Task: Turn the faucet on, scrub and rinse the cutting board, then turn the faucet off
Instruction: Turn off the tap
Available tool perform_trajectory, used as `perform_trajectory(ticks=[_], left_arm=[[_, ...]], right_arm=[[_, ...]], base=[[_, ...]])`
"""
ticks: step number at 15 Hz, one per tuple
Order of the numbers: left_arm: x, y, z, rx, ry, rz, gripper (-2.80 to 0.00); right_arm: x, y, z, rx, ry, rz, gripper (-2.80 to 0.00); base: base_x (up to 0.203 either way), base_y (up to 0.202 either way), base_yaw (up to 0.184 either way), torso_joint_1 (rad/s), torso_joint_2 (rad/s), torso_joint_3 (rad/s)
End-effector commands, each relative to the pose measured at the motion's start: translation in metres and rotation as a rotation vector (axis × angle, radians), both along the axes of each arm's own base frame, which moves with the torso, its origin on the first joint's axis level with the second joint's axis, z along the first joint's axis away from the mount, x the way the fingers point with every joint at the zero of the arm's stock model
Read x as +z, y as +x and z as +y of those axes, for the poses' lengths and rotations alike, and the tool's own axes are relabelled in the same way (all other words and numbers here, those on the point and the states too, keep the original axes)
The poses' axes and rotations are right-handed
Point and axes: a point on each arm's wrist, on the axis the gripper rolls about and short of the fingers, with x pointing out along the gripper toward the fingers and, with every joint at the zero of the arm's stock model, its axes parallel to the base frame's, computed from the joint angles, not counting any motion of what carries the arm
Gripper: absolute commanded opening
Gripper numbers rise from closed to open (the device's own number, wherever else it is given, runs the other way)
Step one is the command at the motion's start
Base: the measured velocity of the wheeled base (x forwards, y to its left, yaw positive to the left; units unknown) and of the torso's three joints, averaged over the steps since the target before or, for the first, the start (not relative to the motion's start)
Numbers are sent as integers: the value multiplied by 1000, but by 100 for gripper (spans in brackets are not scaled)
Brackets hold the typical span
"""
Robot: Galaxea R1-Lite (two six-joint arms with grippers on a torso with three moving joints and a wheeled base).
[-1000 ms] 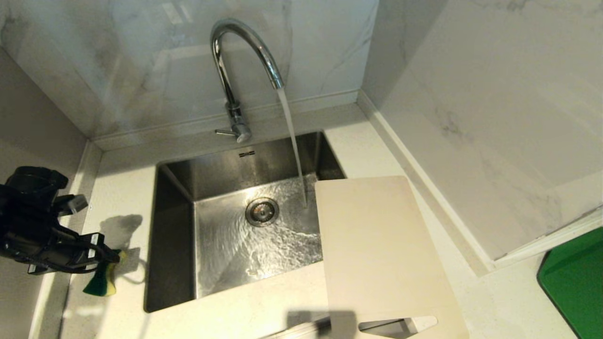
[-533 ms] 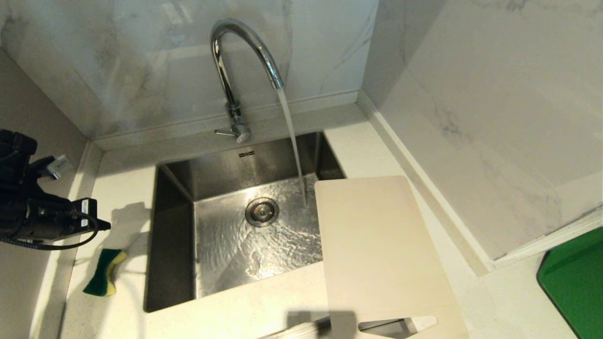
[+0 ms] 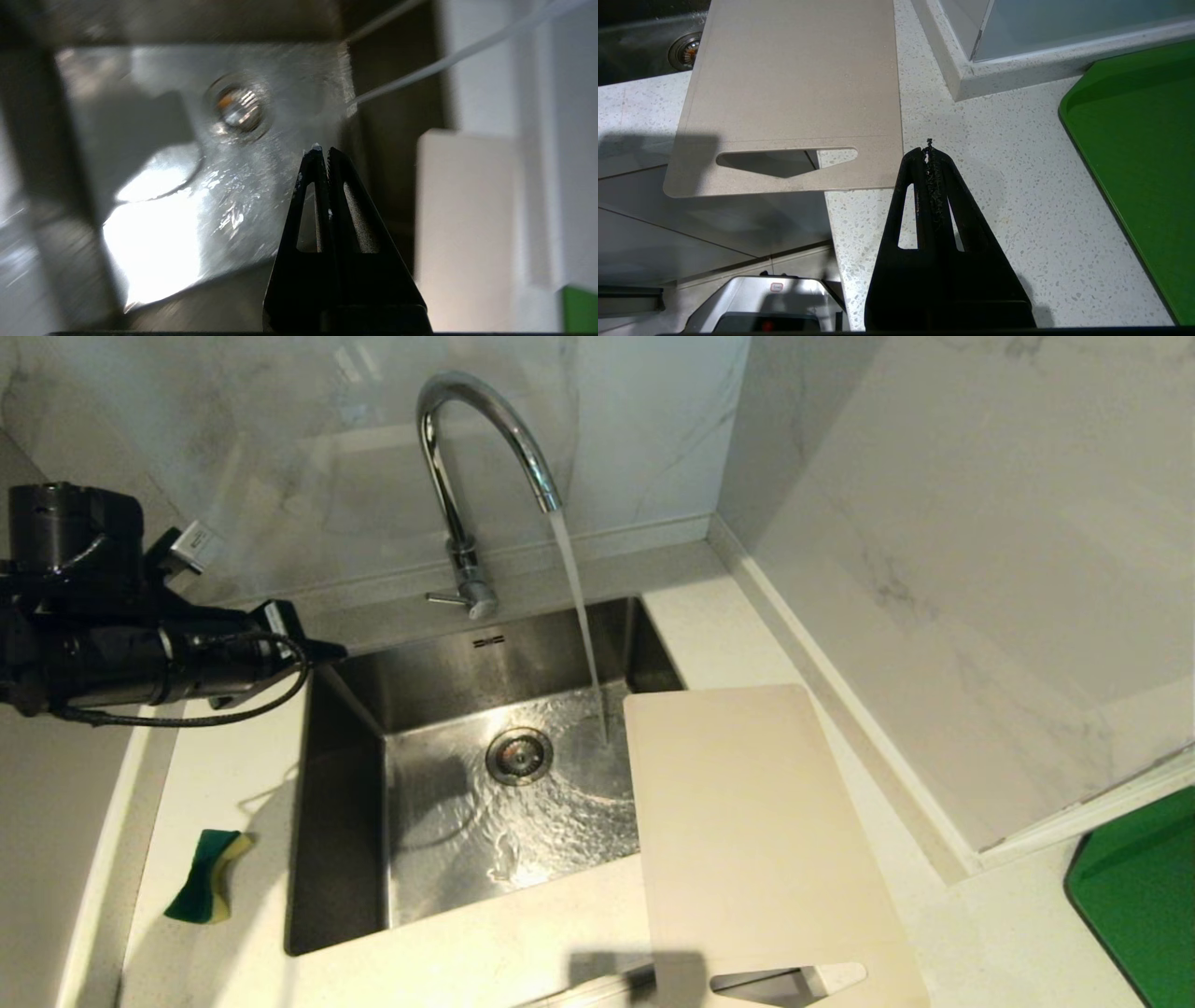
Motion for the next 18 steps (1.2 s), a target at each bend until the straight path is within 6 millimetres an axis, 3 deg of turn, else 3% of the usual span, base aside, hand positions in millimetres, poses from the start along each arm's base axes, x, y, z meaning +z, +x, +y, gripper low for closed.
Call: perform_trajectory(ticks=[1, 7, 11, 15, 18], left_arm=[[-6, 26, -24, -41, -56, -44, -280], [-18, 95, -49, -34, -201, -166, -280], [-21, 132, -62, -40, -236, -250, -280], [-28, 147, -76, -65, -216, -282, -280], [-36, 154, -76, -69, -190, -294, -280]], right_arm=[[0, 0, 0, 3, -4, 1, -280], [0, 0, 1, 24, -50, 3, -280], [0, 0, 1, 24, -50, 2, -280], [0, 0, 1, 24, -50, 2, -280], [0, 0, 1, 24, -50, 2, -280]], base=[[0, 0, 0, 0, 0, 0], [0, 0, 0, 0, 0, 0], [0, 0, 0, 0, 0, 0], [0, 0, 0, 0, 0, 0], [0, 0, 0, 0, 0, 0]])
